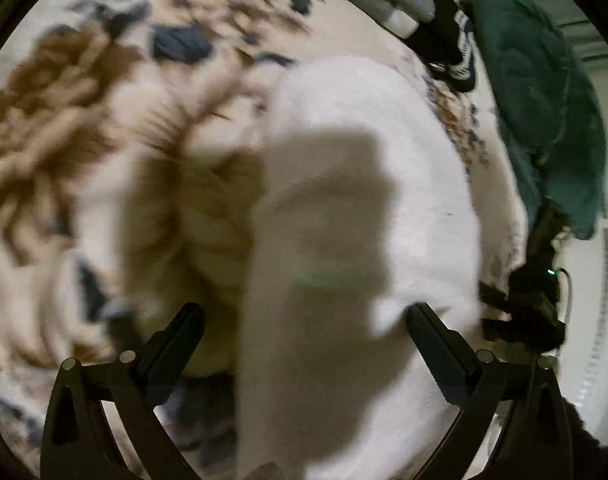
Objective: Fold small clothes
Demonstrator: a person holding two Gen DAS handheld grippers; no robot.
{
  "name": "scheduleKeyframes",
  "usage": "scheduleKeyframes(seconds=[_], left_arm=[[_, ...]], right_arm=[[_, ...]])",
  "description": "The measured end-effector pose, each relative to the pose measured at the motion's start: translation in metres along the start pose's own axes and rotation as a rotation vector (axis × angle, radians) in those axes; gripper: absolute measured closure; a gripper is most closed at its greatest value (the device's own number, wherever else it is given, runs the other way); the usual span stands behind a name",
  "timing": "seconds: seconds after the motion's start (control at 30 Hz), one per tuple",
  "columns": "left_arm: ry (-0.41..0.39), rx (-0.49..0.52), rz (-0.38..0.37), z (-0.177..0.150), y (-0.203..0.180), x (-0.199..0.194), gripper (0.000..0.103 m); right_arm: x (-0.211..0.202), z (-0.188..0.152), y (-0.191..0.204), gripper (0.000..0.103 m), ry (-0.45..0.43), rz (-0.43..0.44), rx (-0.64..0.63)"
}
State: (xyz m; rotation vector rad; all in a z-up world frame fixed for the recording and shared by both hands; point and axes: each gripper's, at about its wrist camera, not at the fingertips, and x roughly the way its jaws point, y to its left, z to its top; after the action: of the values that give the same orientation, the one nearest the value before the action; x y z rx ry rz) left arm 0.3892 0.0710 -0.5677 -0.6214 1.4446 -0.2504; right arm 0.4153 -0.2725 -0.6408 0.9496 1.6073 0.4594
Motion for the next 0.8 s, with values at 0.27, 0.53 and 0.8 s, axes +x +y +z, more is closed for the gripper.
scheduleKeyframes(seconds=[0.27, 0.53, 0.8], left_arm=[[0.044, 0.001, -0.133, 0.014, 0.0, 0.026, 0.0], [-0.007, 0.014, -0.205, 0.028, -0.017, -0.003, 0.073], [-0.033, 0.097, -0.224, 0.082, -0.066, -0.049, 0.075]], right_arm=[[0.068, 0.002, 0.043, 0.015, 0.129, 0.086, -0.075], [0.055, -0.007, 0.07, 0.072, 0.053, 0.047, -0.056], [0.0, 0.018, 0.131, 0.074, -0.05, 0.032, -0.094]])
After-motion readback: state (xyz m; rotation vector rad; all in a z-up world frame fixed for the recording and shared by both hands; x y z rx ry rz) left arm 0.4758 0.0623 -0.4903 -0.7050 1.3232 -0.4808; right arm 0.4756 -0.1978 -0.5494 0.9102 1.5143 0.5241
